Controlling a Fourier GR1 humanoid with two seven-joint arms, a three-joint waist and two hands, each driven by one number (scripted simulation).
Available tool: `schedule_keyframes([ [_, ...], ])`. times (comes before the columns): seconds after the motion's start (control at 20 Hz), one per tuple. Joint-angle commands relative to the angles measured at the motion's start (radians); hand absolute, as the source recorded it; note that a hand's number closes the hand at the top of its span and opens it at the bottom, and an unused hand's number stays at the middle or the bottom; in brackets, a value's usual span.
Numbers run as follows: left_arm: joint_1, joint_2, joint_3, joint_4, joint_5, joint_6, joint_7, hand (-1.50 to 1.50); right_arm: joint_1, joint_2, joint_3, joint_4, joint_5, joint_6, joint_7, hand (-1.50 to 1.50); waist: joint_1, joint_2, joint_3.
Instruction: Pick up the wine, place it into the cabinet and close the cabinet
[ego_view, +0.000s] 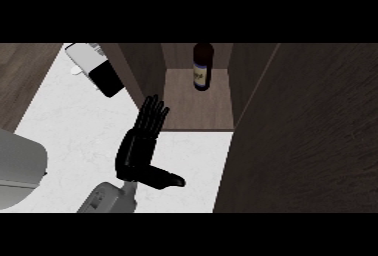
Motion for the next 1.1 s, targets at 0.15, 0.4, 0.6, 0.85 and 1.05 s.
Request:
schedule_keyframes([
  [0.15,0.156,0.122,0.042,-0.157,0.029,-0.071,-0.008,-1.5,0.001,-0.044,0.038,-0.207,-0.064,0.074,0.097,-1.5,0.006,0.005,0.0],
  [0.4,0.179,0.171,0.105,-0.149,0.033,-0.102,-0.05,-1.5,0.01,-0.108,0.171,-0.189,-0.066,0.208,0.074,-1.5,0.001,0.004,-0.002],
  [0.6,0.262,0.243,0.154,-0.169,0.053,-0.184,-0.1,-1.5,0.026,-0.163,0.213,-0.211,-0.044,0.278,0.019,1.5,-0.004,0.001,-0.001],
  [0.85,0.268,0.301,0.217,-0.226,0.082,-0.181,-0.044,-1.5,0.003,-0.121,0.278,-0.209,-0.001,0.268,0.032,1.5,-0.009,0.003,-0.001],
  [1.05,0.294,0.337,0.276,-0.173,0.134,-0.279,-0.071,-1.5,-0.073,-0.072,0.285,-0.201,-0.004,0.266,0.085,1.5,0.001,0.008,-0.004],
])
